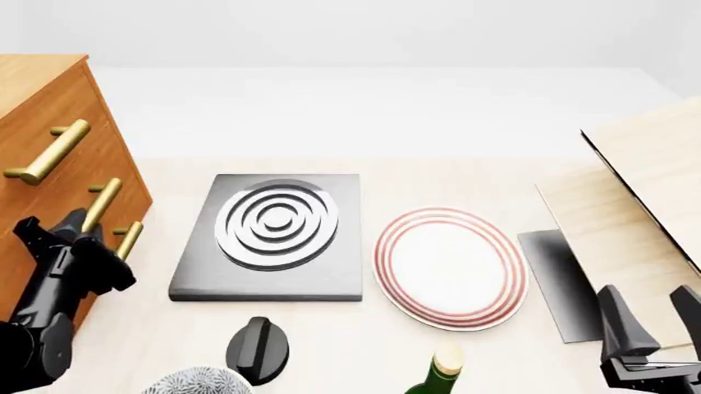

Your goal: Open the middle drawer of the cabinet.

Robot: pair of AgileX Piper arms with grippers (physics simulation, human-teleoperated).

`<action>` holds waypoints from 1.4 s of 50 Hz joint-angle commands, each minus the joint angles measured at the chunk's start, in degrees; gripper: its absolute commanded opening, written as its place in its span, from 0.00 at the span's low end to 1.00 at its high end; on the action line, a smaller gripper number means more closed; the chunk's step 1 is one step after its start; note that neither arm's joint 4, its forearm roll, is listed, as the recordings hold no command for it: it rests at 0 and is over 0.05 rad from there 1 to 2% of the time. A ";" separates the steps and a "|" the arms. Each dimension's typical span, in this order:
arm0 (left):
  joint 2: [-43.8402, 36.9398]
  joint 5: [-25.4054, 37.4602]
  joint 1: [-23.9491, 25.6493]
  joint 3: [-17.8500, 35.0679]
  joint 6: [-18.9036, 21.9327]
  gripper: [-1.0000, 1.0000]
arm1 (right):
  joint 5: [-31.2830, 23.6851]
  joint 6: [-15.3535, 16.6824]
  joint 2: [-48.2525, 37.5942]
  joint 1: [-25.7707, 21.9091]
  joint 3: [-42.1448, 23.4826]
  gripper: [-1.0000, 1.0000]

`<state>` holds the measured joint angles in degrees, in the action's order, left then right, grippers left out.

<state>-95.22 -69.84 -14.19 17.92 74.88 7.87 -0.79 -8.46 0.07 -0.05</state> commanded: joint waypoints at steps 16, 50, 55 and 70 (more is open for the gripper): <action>0.20 -0.06 9.08 1.04 7.07 0.00 | -0.01 -0.01 0.00 0.00 0.00 1.00; -3.80 -0.06 26.27 1.51 10.01 0.00 | 0.23 0.01 -0.24 -0.01 0.00 1.00; -3.21 -0.06 25.94 0.90 9.84 0.00 | 0.21 0.00 -0.21 -0.02 0.00 1.00; 10.10 -0.06 26.64 -10.60 4.66 1.00 | 0.21 0.01 -0.22 -0.01 0.00 1.00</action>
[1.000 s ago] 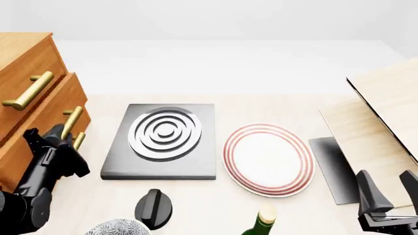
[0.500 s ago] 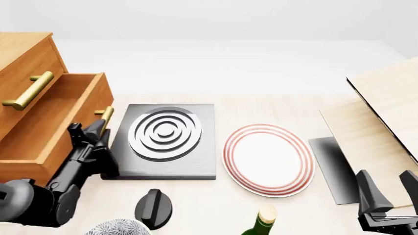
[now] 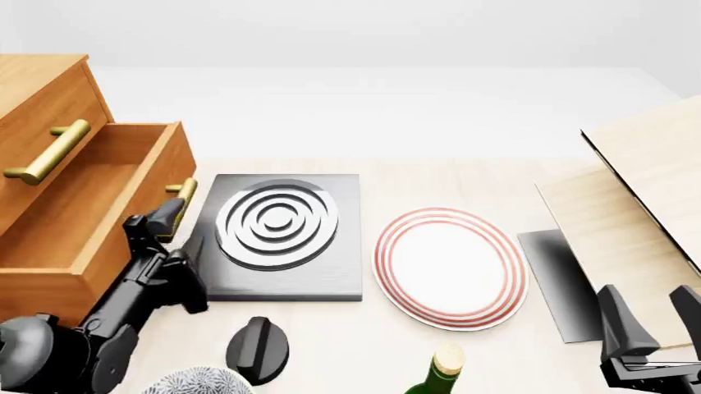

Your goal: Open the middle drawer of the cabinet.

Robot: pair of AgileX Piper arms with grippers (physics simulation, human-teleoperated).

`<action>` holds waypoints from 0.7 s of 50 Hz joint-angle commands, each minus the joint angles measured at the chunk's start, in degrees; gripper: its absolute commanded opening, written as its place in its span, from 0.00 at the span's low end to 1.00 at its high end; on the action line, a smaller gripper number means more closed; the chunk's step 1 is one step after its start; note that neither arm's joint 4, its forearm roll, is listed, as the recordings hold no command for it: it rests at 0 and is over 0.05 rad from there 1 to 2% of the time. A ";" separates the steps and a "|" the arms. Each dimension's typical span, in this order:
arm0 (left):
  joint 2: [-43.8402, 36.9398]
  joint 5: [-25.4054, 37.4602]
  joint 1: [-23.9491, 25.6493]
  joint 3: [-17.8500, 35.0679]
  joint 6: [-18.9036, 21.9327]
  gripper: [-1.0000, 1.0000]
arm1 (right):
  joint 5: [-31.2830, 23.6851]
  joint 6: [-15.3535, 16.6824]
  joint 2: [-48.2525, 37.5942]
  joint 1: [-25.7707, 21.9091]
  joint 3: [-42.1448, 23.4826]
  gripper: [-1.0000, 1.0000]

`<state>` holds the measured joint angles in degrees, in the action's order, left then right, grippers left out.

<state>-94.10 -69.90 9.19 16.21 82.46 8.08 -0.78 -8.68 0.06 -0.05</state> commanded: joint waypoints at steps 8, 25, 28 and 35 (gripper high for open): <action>20.96 0.00 5.95 -16.20 -6.12 1.00 | -0.02 0.02 0.04 0.01 0.00 1.00; 80.59 53.06 11.99 -13.30 -18.55 1.00 | 0.01 0.01 -0.01 0.01 0.00 1.00; 86.11 62.33 11.91 -8.02 -22.34 1.00 | 0.02 -0.01 -0.02 0.01 0.00 1.00; 88.88 79.31 10.38 6.55 -35.13 1.00 | 0.01 0.00 -0.02 0.01 0.00 1.00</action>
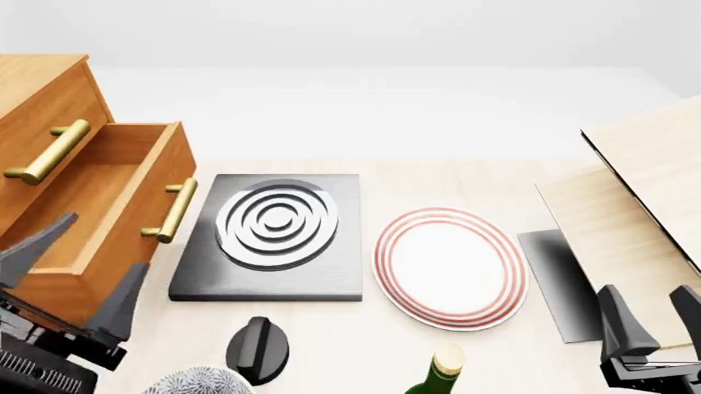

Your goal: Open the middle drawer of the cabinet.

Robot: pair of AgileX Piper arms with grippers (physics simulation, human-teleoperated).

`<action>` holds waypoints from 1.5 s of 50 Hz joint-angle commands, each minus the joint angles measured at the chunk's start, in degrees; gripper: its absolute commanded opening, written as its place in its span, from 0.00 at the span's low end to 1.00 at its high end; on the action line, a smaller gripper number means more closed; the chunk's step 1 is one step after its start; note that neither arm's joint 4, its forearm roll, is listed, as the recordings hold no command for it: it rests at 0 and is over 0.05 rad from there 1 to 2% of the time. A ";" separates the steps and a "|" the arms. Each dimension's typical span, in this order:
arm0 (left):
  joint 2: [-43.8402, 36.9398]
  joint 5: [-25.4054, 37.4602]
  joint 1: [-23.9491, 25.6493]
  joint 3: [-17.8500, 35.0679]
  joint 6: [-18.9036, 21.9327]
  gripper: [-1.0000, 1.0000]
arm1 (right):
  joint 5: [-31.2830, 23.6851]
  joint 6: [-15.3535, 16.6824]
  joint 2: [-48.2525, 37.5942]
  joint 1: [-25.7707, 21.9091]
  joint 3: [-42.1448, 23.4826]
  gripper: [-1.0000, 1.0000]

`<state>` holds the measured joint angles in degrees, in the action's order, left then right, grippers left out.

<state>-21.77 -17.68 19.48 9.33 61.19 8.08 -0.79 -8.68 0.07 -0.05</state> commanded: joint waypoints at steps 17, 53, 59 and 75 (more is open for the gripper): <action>3.66 44.81 -11.18 35.68 -40.90 1.00 | 0.01 0.00 -0.02 0.00 0.00 1.00; -16.41 42.79 -18.30 35.30 -61.33 1.00 | 0.01 -0.01 -0.01 -0.01 0.00 1.00; -17.92 42.35 -17.35 34.25 -63.96 1.00 | 0.00 0.00 -0.01 -0.01 0.00 1.00; -19.06 40.69 -17.27 31.68 -65.60 1.00 | 0.02 0.01 -0.03 -0.01 0.00 1.00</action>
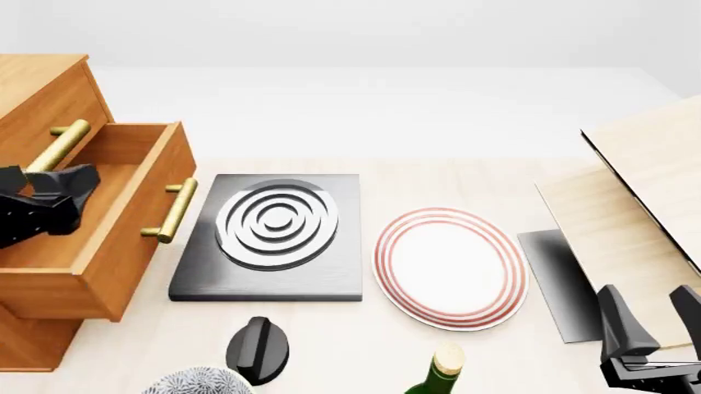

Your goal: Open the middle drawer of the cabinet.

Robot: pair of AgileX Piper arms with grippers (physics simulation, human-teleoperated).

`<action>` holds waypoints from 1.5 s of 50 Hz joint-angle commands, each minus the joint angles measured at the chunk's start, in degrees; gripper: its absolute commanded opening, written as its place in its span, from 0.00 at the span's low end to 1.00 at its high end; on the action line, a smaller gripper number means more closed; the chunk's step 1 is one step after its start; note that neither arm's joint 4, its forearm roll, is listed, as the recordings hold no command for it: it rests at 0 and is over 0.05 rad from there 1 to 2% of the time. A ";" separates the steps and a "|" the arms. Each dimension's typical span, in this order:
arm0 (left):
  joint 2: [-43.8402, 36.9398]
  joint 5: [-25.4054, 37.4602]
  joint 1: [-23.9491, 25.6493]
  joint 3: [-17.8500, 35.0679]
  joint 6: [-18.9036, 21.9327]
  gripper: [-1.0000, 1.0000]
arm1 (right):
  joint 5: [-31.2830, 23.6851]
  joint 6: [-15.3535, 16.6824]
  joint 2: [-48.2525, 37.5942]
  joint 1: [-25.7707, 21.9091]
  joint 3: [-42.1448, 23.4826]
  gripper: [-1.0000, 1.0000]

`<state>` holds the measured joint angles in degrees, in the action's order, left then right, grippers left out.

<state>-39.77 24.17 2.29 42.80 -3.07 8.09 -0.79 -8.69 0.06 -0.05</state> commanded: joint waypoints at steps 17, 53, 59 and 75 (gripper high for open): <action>-3.98 -6.32 -2.47 -5.33 0.17 1.00 | -0.01 0.02 0.01 0.00 0.00 1.00; -17.01 -19.37 -3.04 -11.61 -0.39 1.00 | 0.01 -0.01 -0.01 0.00 0.00 1.00; -17.55 -20.02 -2.96 -11.97 -0.25 1.00 | 0.00 -0.01 -0.01 0.00 0.00 1.00; -17.15 -20.16 -0.74 -13.09 -0.47 1.00 | 0.01 -0.01 -0.03 -0.01 0.00 1.00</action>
<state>-56.64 4.56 0.31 30.42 -3.45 8.09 -0.78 -8.69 0.06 -0.05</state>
